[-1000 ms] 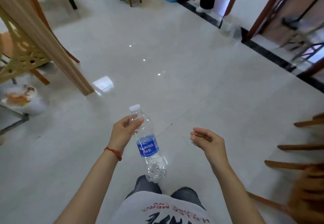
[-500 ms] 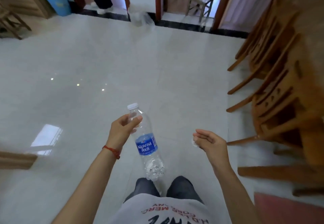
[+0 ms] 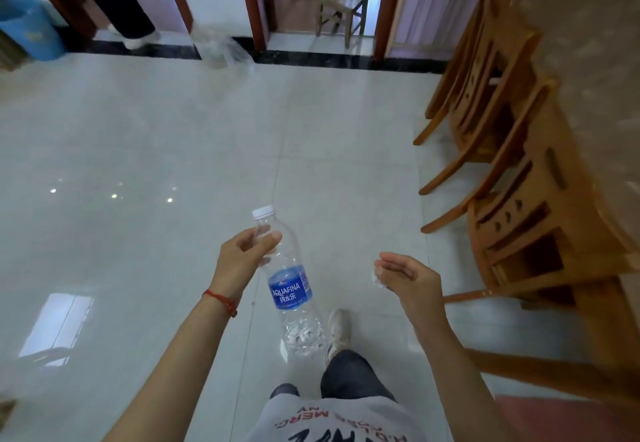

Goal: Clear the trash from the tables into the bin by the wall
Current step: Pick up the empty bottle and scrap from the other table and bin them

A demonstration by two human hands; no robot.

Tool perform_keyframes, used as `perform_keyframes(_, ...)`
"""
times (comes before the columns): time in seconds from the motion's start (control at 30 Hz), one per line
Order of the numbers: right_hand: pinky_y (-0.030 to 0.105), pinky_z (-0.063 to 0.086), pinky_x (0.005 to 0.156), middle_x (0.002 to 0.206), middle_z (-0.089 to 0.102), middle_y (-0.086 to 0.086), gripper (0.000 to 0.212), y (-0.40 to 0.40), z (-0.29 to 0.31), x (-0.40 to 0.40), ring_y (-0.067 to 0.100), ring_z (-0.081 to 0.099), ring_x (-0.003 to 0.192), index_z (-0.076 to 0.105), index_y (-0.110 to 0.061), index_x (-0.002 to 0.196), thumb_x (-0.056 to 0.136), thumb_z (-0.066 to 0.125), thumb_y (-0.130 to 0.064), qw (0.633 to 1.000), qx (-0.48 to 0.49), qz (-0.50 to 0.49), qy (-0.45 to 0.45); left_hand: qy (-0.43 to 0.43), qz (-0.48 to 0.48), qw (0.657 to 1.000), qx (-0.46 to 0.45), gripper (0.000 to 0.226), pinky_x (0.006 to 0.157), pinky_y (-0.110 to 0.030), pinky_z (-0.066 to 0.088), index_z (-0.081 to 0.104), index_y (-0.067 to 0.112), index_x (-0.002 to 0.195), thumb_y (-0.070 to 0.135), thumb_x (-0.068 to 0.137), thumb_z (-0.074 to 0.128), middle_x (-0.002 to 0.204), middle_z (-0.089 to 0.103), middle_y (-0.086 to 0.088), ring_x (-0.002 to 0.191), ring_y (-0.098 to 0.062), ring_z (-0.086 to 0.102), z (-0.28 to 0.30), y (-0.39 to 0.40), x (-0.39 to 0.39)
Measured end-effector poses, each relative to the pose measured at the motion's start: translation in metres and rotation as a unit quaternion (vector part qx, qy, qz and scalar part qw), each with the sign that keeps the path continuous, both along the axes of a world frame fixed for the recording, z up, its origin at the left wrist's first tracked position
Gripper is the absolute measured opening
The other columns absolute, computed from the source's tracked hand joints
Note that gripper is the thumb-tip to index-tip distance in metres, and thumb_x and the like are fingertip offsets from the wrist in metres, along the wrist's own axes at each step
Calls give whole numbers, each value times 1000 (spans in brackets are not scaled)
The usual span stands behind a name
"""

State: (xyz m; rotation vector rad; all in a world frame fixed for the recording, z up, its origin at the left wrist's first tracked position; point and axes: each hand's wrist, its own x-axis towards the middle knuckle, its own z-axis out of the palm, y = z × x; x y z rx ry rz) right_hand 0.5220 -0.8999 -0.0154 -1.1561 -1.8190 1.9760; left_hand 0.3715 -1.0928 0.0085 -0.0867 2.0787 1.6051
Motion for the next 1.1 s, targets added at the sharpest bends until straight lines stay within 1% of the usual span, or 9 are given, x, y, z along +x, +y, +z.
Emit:
perform_keyframes(0.13,12,52,63,84,70,5,25,50,13,-53,1,65,66,67,-7,98,76,68,4,1000,2,13,9,2,9,1000,0,44,84,-34,49,54,4,123,23,84,60,116,62,-17,97,-27,61,8,47,-45)
perform_keyframes(0.27,11,51,61,82,68,7,25,94,24,-96,0,64,62,65,-2,100,76,66,8,999,-9,23,20,-2,17,1000,14,43,77,-27,51,56,4,122,21,83,61,110,64,-15,90,-23,62,13,87,-85)
perform_keyframes(0.4,12,51,60,81,68,6,23,130,23,-138,1,64,62,65,-6,95,77,66,8,1000,-17,22,15,-11,15,1000,15,40,78,-27,51,57,5,121,20,84,60,110,64,-16,91,-24,62,11,124,-126)
perform_keyframes(0.47,11,50,60,80,68,5,23,148,19,-163,0,64,61,65,-5,96,77,66,8,1000,-18,19,8,-11,11,1000,15,40,77,-26,51,57,6,121,20,84,60,111,64,-16,90,-23,62,8,143,-153)
perform_keyframes(0.63,10,50,61,79,68,3,23,194,10,-245,-1,63,62,66,-3,97,76,66,7,1000,-8,5,-6,-6,-2,1000,20,41,78,-27,51,56,5,122,21,84,60,111,64,-16,91,-24,62,0,193,-241)
perform_keyframes(0.8,10,50,59,79,68,1,23,244,20,-347,-2,64,62,66,-5,98,77,67,5,1000,7,-8,-6,-1,-11,1000,29,42,79,-30,51,56,4,121,21,83,60,110,64,-16,93,-26,61,6,246,-346)
perform_keyframes(0.9,11,51,61,79,69,1,22,273,31,-399,-1,65,63,67,-11,93,77,68,3,1000,11,-17,5,5,-20,999,33,42,81,-32,50,56,4,122,21,84,60,113,63,-17,93,-26,61,12,276,-404)
perform_keyframes(0.97,12,52,63,80,70,0,22,291,36,-428,0,65,65,67,-16,89,77,68,2,1000,13,-22,7,6,-26,999,28,44,79,-29,50,55,3,123,21,83,61,114,63,-17,92,-24,61,15,296,-434)
perform_keyframes(1.1,12,53,64,81,70,-2,22,329,34,-478,1,66,67,67,-17,89,77,68,1,999,6,-33,-5,5,-28,999,29,41,76,-27,50,55,4,122,21,84,59,116,62,-17,92,-25,60,13,338,-490)
